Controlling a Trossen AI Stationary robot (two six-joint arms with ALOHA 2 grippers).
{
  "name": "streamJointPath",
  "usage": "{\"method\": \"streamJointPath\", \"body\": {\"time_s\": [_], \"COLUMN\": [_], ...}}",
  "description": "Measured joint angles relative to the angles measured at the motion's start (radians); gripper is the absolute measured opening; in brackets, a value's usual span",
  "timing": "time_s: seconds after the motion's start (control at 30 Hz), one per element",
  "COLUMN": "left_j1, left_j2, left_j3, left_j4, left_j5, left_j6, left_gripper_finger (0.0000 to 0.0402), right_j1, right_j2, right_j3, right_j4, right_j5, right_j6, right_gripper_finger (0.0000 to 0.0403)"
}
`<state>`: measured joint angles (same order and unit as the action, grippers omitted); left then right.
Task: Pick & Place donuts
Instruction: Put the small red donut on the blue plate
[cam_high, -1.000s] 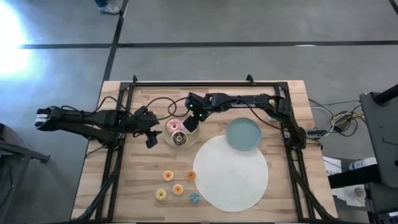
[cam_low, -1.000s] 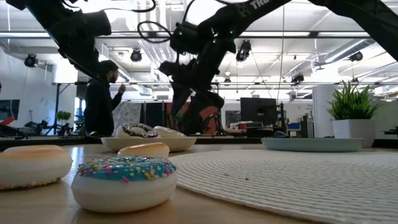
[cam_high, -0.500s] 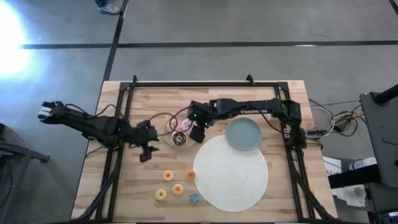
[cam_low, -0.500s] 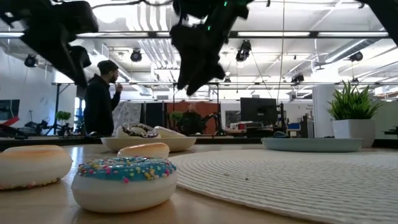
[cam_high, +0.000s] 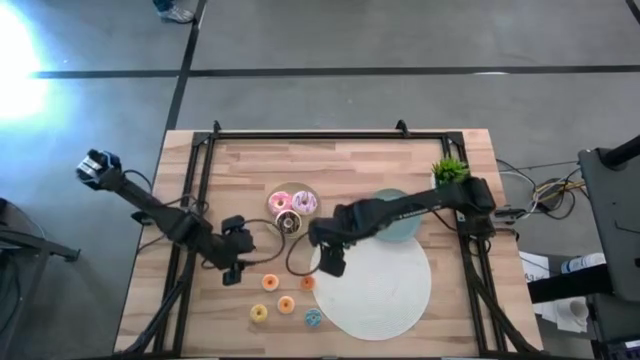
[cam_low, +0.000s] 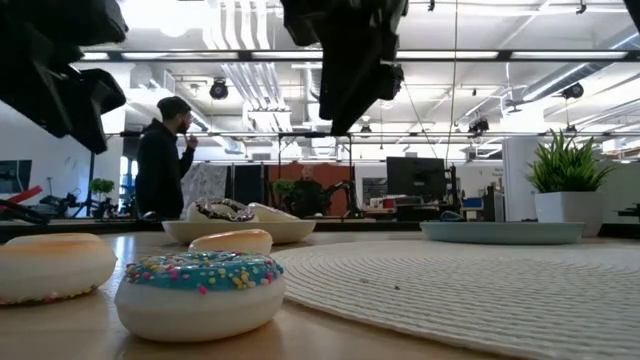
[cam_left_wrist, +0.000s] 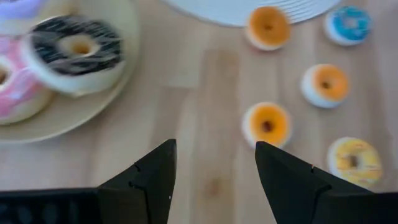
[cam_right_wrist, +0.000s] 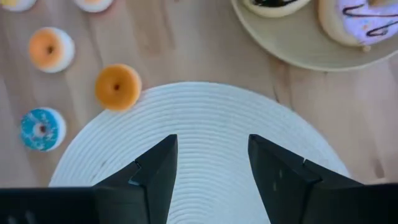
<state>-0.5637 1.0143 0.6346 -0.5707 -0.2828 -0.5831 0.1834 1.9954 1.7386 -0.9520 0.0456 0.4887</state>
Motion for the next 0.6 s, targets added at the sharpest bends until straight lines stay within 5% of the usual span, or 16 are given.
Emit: {"method": "streamJointPath", "body": {"time_s": [0.33, 0.6], "left_j1": [-0.110, -0.186], "left_j2": [0.213, 0.434], "left_j3": [0.008, 0.141], "left_j4": [0.251, 0.210], "left_j5": [-0.007, -0.041], "left_j6": [-0.056, -0.023], "left_gripper_finger": [0.0193, 0.0193], "right_j1": [0.131, 0.242], "right_j2": [-0.038, -0.073], "right_j3": [-0.117, -0.218], "right_j4": [-0.010, 0.078], "right_j5": [0.109, 0.179], "right_j6": [0.109, 0.286], "right_gripper_finger": [0.0187, 0.0187]}}
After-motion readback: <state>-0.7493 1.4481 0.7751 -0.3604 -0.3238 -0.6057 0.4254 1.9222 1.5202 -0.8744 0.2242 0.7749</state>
